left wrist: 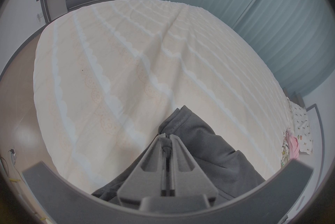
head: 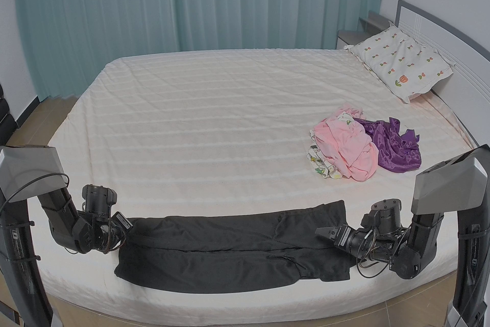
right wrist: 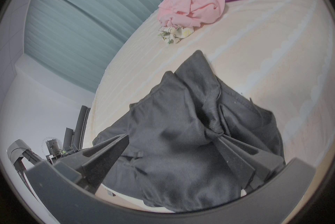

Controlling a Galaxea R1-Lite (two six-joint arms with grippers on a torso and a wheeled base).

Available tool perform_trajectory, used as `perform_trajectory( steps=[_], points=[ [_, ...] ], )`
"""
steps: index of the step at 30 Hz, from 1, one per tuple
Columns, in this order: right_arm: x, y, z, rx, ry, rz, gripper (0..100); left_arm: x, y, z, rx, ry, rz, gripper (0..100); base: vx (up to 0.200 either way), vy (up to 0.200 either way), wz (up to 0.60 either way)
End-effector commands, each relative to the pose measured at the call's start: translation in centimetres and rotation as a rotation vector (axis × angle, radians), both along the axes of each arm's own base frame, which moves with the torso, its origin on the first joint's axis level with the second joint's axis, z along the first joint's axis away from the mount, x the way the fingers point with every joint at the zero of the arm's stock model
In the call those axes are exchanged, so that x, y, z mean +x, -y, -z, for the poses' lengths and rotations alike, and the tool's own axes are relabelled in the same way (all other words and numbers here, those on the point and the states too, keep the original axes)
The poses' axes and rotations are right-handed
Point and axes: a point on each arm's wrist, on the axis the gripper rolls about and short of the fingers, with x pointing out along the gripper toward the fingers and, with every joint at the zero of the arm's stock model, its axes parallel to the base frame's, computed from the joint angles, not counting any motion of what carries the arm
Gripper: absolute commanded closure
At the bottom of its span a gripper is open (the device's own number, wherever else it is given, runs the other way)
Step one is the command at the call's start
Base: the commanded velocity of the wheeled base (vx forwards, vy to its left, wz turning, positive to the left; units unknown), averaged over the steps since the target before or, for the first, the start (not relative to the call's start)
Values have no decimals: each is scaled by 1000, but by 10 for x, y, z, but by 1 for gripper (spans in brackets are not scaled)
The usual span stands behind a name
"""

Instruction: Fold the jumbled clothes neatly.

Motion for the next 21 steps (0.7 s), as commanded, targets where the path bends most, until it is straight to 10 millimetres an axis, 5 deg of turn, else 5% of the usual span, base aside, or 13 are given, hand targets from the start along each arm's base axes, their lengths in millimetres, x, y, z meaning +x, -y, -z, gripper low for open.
perform_trajectory(
  steps=[1,8,9,21],
  points=[
    [7,-1,-1,-2,21,19,0,0,0,-7,0,22,0,100,0,0,0],
    [9,-2,3,-19,18,36,0,0,0,-16,-3,51,-1,100,0,0,0],
    [8,-2,3,-24,16,38,100,0,0,-16,-3,51,-1,100,0,0,0],
    [8,-3,3,-65,6,42,100,1,0,-18,-2,60,1,100,0,0,0]
  ],
)
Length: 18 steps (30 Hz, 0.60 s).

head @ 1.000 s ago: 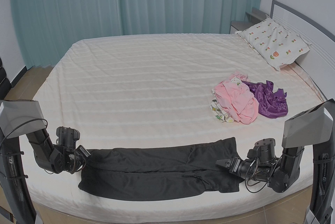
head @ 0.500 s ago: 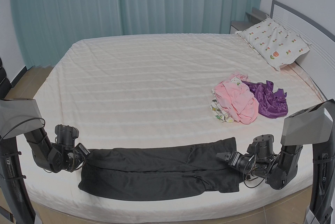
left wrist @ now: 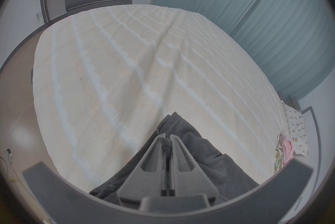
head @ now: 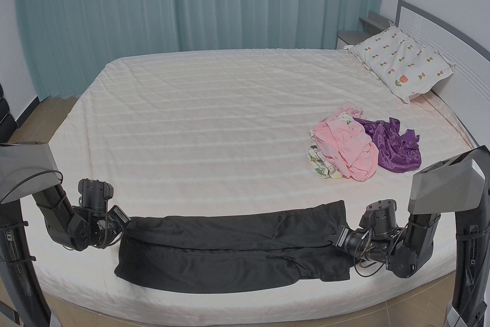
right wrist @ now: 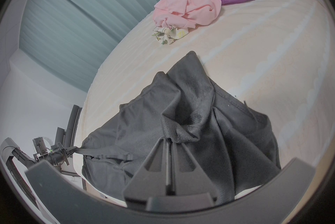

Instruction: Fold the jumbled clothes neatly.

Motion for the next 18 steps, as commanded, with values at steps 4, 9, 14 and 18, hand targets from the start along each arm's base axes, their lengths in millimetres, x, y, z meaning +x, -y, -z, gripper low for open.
perform_trajectory(
  steps=[4,9,14,18],
  points=[
    [14,3,-14,25,67,24,100,3,0,-8,3,31,3,100,0,0,0],
    [29,12,-33,54,150,63,100,12,0,-25,6,97,7,100,0,0,0],
    [54,20,-57,81,256,105,100,31,0,-39,18,152,18,100,0,0,0],
    [70,18,-64,95,294,113,100,47,0,-49,13,196,8,100,0,0,0]
  ],
)
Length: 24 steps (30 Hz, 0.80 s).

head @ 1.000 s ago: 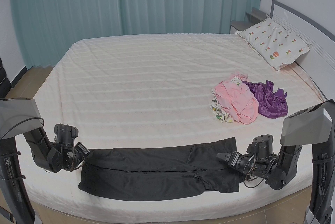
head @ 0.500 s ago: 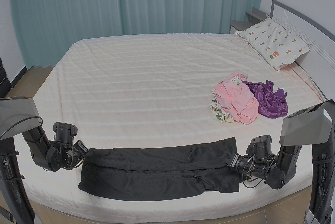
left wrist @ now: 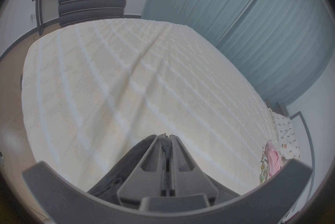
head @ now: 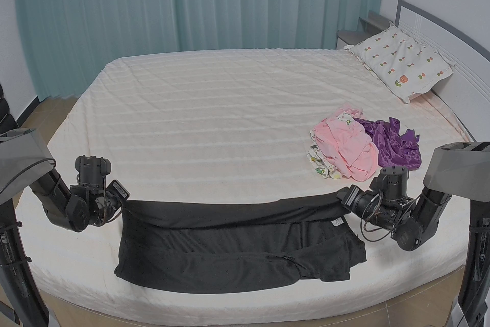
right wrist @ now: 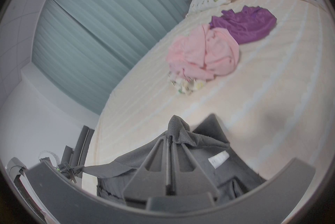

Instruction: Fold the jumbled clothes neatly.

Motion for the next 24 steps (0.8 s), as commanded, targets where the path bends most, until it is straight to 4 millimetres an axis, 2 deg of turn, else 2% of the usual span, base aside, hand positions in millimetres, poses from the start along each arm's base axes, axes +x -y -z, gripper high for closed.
perform_trajectory(
  steps=[1,5,10,14,17,22,23,24],
  points=[
    [24,2,-19,29,95,23,100,18,-1,-15,-4,68,-10,100,0,0,0],
    [31,0,-22,41,128,26,100,19,-1,-16,-11,80,-16,100,0,0,0],
    [30,0,-5,-6,94,10,100,18,-3,-5,-23,55,-33,100,0,0,0],
    [15,4,7,-52,48,-6,100,11,-8,6,-26,11,-50,100,0,0,0],
    [10,6,8,-60,95,-13,100,9,-17,5,-31,16,-70,100,0,0,0],
    [14,7,6,-57,114,-8,100,11,-22,3,-27,36,-80,100,0,0,0],
    [24,4,3,-46,151,-11,100,15,-22,1,-23,54,-77,100,0,0,0],
    [26,4,3,-44,155,-10,100,15,-22,0,-25,57,-78,100,0,0,0]
  ],
)
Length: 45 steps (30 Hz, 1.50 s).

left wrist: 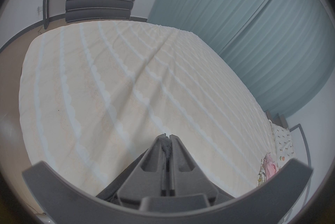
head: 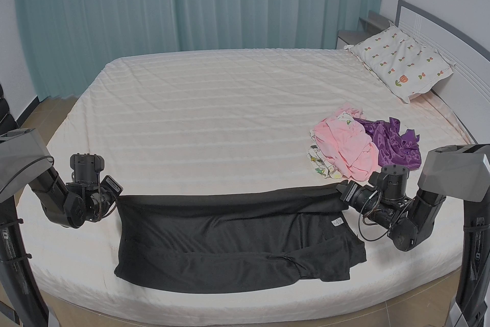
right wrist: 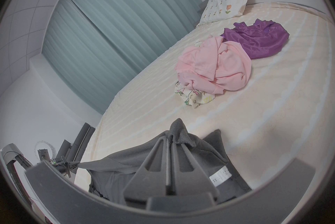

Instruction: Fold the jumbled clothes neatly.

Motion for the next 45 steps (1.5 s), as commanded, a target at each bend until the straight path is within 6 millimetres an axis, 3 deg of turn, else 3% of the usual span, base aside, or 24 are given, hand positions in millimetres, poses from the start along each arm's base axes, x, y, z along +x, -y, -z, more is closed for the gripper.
perform_trajectory(
  steps=[1,10,19,22,33,45],
  points=[
    [19,-4,-2,20,64,2,100,8,-3,-7,-4,40,-11,100,0,0,0],
    [44,-11,-19,46,181,2,100,12,-3,-16,-21,106,-27,100,0,0,0],
    [48,-12,-3,-1,166,-8,100,13,-4,-13,-17,97,-26,100,0,0,0],
    [49,-12,-6,3,186,-8,100,11,-4,-11,-18,86,-27,100,0,0,0],
    [12,-2,14,-118,61,-67,100,-5,-3,3,9,-2,-1,100,0,0,0],
    [-36,6,45,-214,-96,-166,100,-32,8,56,73,-244,109,100,0,0,0]
  ],
)
